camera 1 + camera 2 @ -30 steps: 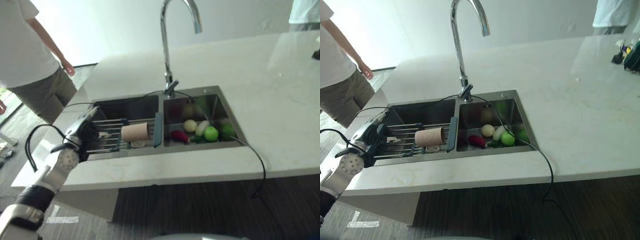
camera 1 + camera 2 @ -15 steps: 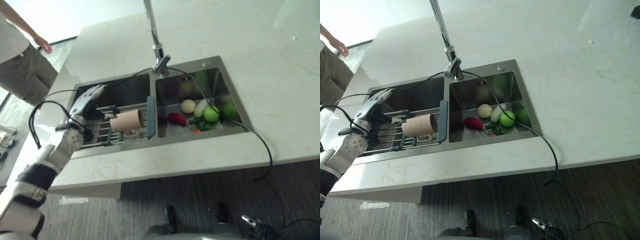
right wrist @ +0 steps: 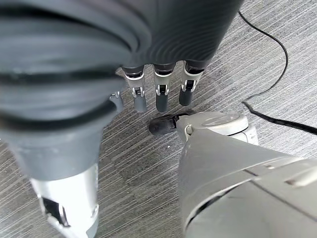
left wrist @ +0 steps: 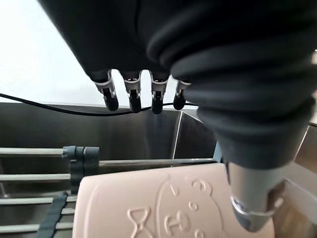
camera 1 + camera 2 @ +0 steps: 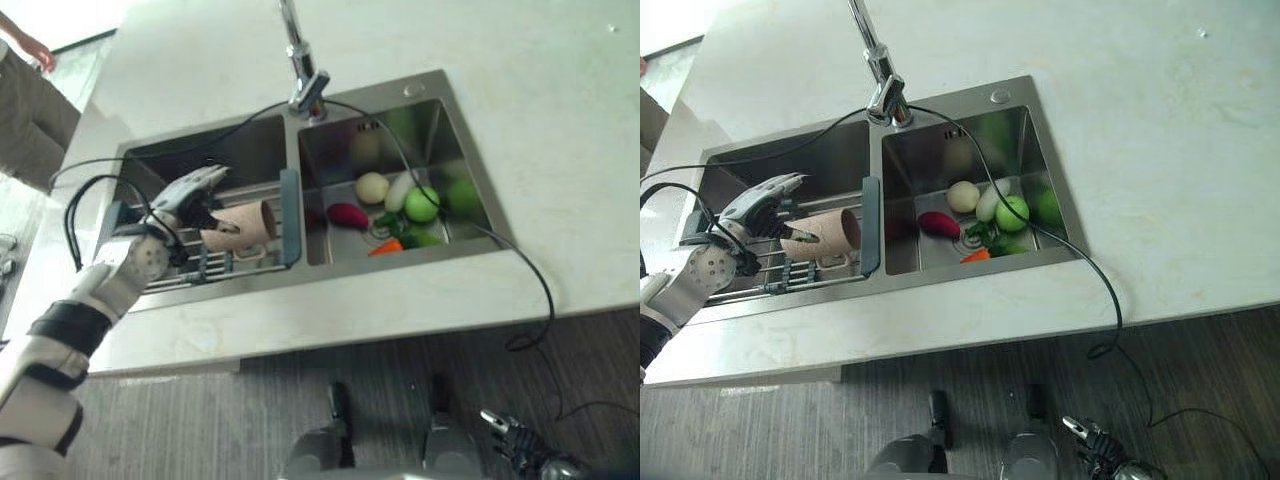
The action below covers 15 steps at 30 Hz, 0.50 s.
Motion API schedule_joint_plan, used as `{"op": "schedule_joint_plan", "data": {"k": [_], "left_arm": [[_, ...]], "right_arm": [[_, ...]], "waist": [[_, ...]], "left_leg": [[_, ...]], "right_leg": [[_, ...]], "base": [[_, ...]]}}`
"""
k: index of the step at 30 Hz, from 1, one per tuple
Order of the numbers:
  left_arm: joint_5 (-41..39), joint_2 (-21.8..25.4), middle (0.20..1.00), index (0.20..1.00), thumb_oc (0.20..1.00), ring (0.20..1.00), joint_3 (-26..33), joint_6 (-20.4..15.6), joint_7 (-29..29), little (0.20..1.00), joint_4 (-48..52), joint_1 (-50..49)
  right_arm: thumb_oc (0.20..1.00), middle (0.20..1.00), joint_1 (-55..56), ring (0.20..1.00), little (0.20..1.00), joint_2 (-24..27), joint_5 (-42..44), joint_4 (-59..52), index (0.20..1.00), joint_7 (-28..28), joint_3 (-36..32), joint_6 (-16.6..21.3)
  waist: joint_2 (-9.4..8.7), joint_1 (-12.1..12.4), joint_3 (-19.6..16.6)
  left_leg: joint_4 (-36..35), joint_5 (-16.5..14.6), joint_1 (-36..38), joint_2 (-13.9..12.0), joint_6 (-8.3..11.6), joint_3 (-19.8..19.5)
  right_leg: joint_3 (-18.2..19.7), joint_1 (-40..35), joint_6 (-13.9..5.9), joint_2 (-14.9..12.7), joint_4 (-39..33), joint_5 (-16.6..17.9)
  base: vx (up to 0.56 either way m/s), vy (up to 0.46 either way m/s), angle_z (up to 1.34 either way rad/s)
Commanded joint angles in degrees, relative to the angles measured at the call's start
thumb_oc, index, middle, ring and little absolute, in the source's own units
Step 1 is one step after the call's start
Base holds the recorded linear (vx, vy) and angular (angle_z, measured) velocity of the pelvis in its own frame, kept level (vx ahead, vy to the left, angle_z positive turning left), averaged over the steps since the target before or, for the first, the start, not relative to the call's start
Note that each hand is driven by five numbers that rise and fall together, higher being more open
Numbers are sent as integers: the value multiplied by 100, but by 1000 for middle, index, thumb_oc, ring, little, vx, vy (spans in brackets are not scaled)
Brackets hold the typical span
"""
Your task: Place the dishes in the dishwasher.
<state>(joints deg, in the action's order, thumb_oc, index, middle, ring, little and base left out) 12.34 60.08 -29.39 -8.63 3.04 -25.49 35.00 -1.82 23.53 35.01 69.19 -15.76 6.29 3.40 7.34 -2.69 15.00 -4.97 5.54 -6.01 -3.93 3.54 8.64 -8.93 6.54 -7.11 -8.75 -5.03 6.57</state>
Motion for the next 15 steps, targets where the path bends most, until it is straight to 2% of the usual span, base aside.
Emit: {"op": "schedule_joint_plan", "data": {"k": [1,10,15], "left_arm": [[-356,533,1000,1000,1000,1000,85,59,-307,1000,-287,688],[-509,704,1000,1000,1000,1000,-110,304,-962,1000,-221,967],[-500,812,1000,1000,1000,1000,-71,479,-1085,1000,-103,942]], "right_arm": [[1000,1000,-132,1000,1000,26,281,-30,1000,-31,184,132],[1000,1000,-262,1000,1000,43,410,-28,1000,-58,181,194],[1000,1000,-287,1000,1000,32,489,-43,1000,-50,170,200]], "waist": [[-241,-72,73],[-243,7,182],[-237,72,208]], "left_leg": [[-3,-114,-60,495,-247,-143],[-3,-85,-138,495,-235,-157],[-3,-79,-167,507,-240,-189]], "right_leg": [[250,107,-246,-145,30,371],[156,167,-271,-178,37,407],[118,178,-278,-195,35,412]], "base": [[-41,-6,1],[-3,-8,2],[-1,-5,2]]}}
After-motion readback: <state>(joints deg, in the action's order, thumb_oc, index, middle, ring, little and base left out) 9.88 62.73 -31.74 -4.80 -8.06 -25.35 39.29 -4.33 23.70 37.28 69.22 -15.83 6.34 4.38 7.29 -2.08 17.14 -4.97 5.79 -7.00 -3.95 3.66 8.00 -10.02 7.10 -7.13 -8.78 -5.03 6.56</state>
